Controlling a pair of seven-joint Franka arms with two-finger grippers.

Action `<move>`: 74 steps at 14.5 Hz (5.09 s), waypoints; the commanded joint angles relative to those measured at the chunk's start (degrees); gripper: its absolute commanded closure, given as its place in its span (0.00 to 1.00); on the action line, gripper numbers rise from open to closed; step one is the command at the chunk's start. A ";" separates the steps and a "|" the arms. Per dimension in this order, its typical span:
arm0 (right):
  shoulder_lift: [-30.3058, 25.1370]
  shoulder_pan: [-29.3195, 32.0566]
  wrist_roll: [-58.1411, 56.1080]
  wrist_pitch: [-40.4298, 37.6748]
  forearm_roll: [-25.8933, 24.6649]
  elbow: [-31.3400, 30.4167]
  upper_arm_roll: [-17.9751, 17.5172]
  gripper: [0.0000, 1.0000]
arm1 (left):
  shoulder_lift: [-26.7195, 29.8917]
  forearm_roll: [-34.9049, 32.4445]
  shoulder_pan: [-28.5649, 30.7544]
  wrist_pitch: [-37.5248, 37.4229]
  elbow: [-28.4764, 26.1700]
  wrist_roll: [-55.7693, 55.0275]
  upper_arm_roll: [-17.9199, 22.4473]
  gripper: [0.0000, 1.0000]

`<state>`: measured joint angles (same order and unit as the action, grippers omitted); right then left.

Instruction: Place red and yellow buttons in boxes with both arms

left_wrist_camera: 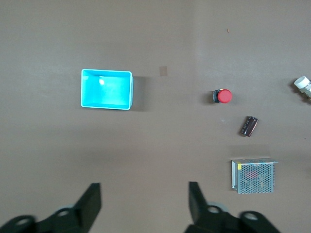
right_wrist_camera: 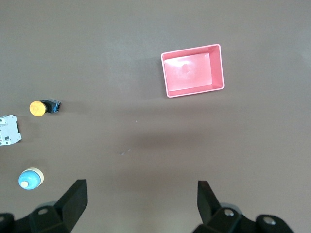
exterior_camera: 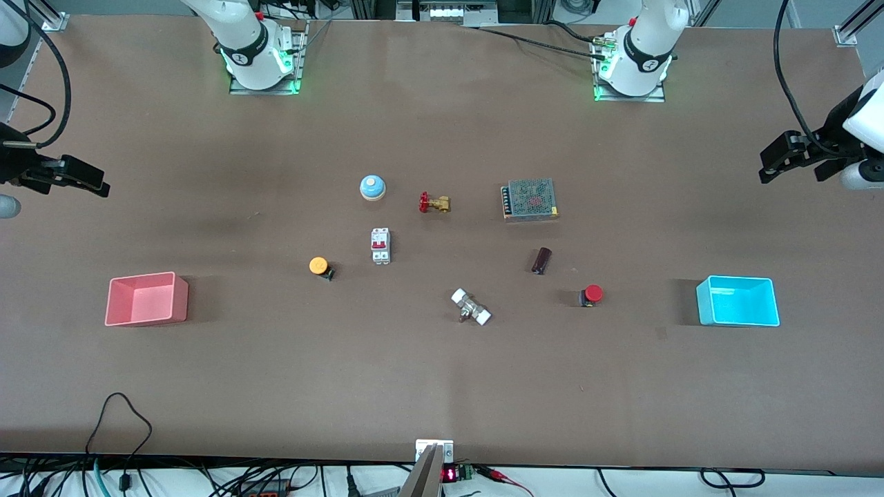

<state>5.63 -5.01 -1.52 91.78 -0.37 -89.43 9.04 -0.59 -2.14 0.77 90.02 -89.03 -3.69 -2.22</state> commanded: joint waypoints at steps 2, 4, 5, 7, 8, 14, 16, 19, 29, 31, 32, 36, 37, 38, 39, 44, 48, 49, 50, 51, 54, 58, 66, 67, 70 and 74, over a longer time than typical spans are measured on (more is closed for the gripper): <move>-0.53 0.17 0.29 0.06 0.81 0.22 0.01 0.00 | 0.15 0.20 0.11 0.51 -0.09 0.53 -0.15 0.68; -0.53 0.26 0.29 -0.28 0.81 0.22 0.10 0.00 | 0.15 0.20 0.11 0.42 -0.09 0.53 -0.15 0.81; -0.53 0.09 0.29 -0.28 0.81 0.22 0.10 0.00 | 0.15 0.20 0.11 0.42 -0.09 0.53 -0.15 0.83; -0.53 0.08 0.38 -0.02 0.81 0.22 0.01 0.00 | 0.15 0.20 0.11 0.42 -0.09 0.53 -0.15 0.83; -0.53 0.08 0.38 -0.02 0.81 0.22 0.01 0.00 | 0.15 0.20 0.11 0.42 -0.09 0.53 -0.15 0.83; -0.18 0.17 0.38 0.33 0.89 0.31 0.10 0.00 | -0.12 0.20 0.11 0.42 -0.09 0.53 -0.15 0.48; 0.00 0.17 0.38 0.51 0.81 0.31 0.10 0.00 | -0.82 0.12 -0.07 0.51 -0.09 0.44 -0.15 0.31; 0.08 0.70 -0.32 -0.02 0.89 0.22 0.19 0.00 | -2.57 -0.32 -0.77 0.59 0.26 0.44 -0.24 0.10; 8.50 -3.51 2.56 8.05 4.39 0.13 0.01 0.00 | -12.32 -0.24 -6.39 7.54 0.26 -5.62 -1.03 0.02; 11.32 -5.01 7.13 10.78 6.34 0.13 -0.07 0.00 | -13.91 0.20 -6.75 9.99 0.09 -6.59 -1.03 0.02; 12.73 -6.67 7.24 11.75 6.34 0.13 -0.08 0.00 | -14.96 0.29 -7.18 10.43 0.17 -7.38 -1.03 0.02; 17.83 -11.77 11.79 15.53 6.52 0.22 -0.08 0.00 | -19.79 0.38 -10.43 15.96 -0.09 -12.82 -1.03 0.02; 18.80 -12.74 13.63 16.76 6.52 0.22 -0.08 0.00 | -20.85 0.38 -10.96 17.28 -0.09 -13.96 -1.03 0.02; 19.68 -13.79 15.83 17.55 6.52 0.22 -0.08 0.00 | -21.99 0.38 -11.66 18.51 -0.09 -15.02 -1.03 0.02; 20.90 -14.67 18.46 18.60 6.52 0.31 -0.08 0.00 | -22.96 0.38 -12.28 19.57 -0.09 -16.42 -1.03 0.02; 26.09 -20.73 26.65 25.98 6.52 0.22 -0.08 0.00 | -27.79 0.38 -12.81 25.80 -0.61 -20.38 -1.03 0.02; 30.13 -22.94 30.00 29.94 6.52 0.22 -0.08 0.00 | -29.73 0.38 -12.99 32.57 -3.86 -22.06 -1.03 0.02; 31.01 -23.55 30.00 30.30 6.52 0.22 -0.08 0.00 | -30.17 0.38 -13.51 33.98 -4.48 -22.06 -1.03 0.02; 31.89 -23.65 30.00 30.48 6.52 0.22 -0.08 0.00 | -31.05 0.38 -13.60 34.43 -4.66 -22.06 -1.03 0.02; 32.77 -23.56 29.91 30.48 6.52 0.31 -0.08 0.00 | -31.75 0.29 -13.78 34.52 -4.66 -22.06 -1.03 0.02; 34.10 -23.65 30.00 30.48 6.61 0.22 -0.16 0.00 | -33.42 0.03 -13.95 35.57 -5.19 -21.97 -0.95 0.02; 35.06 -23.91 30.00 30.39 8.79 0.13 -0.16 0.00 | -34.48 -0.32 -13.95 38.12 -7.02 -22.06 -0.94 0.02; 36.30 -23.82 30.00 29.78 9.77 0.04 -0.08 0.04 | -34.57 -0.41 -13.87 39.62 -8.26 -21.97 -0.94 0.33; 36.30 -23.82 30.00 29.60 9.86 0.04 -0.08 0.13 | -34.57 -0.41 -13.87 39.53 -8.26 -21.97 -0.94 0.39; 36.30 -23.82 30.18 29.60 9.86 -0.13 -0.08 0.25 | -34.57 -0.41 -13.78 39.53 -8.26 -21.97 -0.94 0.56; 36.21 -23.82 30.00 29.34 9.86 -0.31 -0.08 0.25 | -34.48 -0.41 -13.60 39.44 -8.26 -21.89 -0.86 0.73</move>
<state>41.74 -28.46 28.08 121.88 8.51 -89.95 8.54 -35.83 -2.12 -12.78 128.83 -96.39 -25.31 -3.43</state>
